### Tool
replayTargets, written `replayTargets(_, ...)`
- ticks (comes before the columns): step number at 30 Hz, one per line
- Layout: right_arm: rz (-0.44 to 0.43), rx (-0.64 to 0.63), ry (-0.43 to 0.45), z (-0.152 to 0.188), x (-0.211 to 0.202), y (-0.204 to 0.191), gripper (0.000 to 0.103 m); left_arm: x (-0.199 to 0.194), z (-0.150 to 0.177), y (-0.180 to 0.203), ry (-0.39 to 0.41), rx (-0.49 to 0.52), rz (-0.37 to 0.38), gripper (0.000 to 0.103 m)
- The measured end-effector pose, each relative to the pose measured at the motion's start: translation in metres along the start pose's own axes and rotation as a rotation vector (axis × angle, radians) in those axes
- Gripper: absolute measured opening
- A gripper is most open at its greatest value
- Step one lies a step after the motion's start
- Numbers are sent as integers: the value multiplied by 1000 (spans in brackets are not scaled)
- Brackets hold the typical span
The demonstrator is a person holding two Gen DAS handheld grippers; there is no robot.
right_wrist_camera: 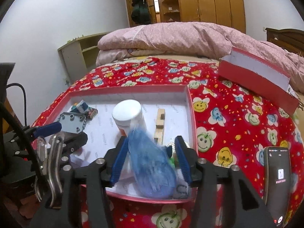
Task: Organize rigid objects
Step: 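Carry the red keychain with left gripper while right carries the tape dispenser to the tray, then release the red keychain with left gripper while right releases the tape dispenser in the tray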
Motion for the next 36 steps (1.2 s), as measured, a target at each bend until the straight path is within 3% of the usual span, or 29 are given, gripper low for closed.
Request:
replayTargets(8,-24,-4,39,-6,-11,-4,64,-11,0,-7,6,-20,-24,72)
replayTargets(36,-115,3,66,9,-95,-51,65,-92,32,-36,17,-97,-44,72)
Point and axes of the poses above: each gripper's, at about its wrist camera, not at the fingertips, and x roughly the way its jaws point, y to its right, z to its underside, the point moved 10 cm from there along x, roughly the way its jaws point, and after that the axes turned 8 degrees about -x, right-handed, at the moved point
